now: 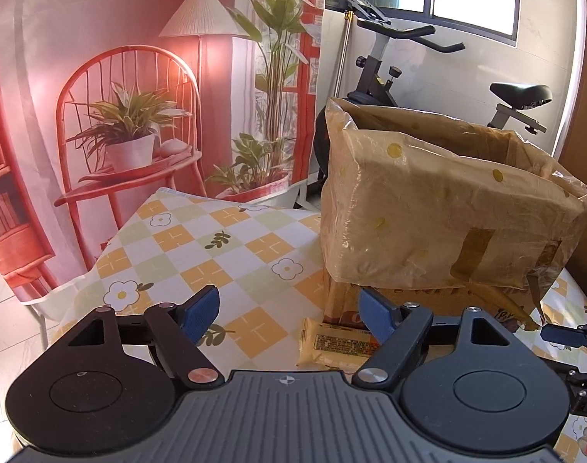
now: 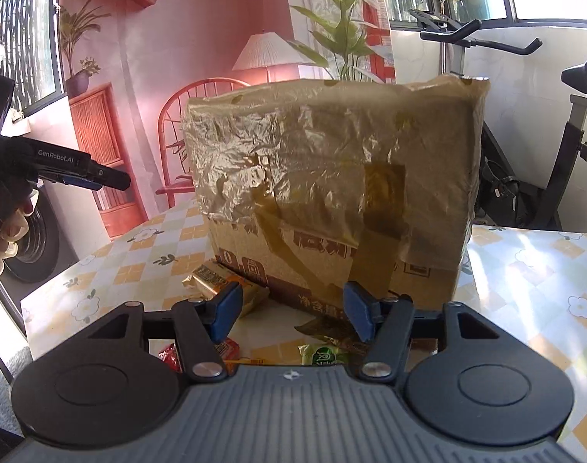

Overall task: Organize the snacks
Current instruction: 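Reach the right tool to the green square cake packet and grasp it, then grasp the small yellow meat packet with the left tool while the right tool holds the cake packet, then carry both packets over the lined box and open both tools to drop them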

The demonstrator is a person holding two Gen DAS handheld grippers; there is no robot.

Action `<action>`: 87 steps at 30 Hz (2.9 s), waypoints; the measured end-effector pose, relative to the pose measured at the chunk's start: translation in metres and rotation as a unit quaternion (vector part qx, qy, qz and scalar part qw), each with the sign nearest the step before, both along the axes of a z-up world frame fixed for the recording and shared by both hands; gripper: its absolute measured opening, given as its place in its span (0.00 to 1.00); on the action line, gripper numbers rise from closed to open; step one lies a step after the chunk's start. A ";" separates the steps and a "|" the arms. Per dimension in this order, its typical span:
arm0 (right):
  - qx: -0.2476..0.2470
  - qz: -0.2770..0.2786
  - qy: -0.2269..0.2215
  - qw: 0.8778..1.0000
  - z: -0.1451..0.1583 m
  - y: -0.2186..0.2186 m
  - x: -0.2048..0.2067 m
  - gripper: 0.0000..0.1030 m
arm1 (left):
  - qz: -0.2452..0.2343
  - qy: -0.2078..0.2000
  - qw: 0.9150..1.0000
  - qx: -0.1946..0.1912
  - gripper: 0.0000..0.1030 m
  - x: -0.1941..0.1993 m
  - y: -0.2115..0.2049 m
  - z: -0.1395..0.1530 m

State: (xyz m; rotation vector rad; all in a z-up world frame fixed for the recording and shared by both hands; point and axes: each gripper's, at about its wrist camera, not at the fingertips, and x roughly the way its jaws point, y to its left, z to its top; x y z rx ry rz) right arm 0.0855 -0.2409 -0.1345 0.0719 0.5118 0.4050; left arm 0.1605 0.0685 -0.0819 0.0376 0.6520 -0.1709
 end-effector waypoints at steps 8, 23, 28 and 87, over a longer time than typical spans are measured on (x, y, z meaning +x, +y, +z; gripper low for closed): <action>-0.078 -0.022 0.044 0.996 -0.049 0.019 0.013 0.58 | -0.016 0.010 1.000 0.014 0.72 -0.001 -0.025 -0.030; -0.110 -0.055 0.063 0.990 -0.074 0.025 0.023 0.41 | -0.105 0.048 0.993 0.006 0.45 -0.014 -0.064 -0.074; -0.117 -0.044 0.056 0.991 -0.074 0.027 0.023 0.40 | -0.181 0.079 0.980 -0.020 0.44 -0.018 -0.084 -0.088; -0.095 -0.045 0.061 0.993 -0.075 0.022 0.025 0.41 | -0.109 0.060 0.991 -0.047 0.32 -0.044 -0.068 -0.118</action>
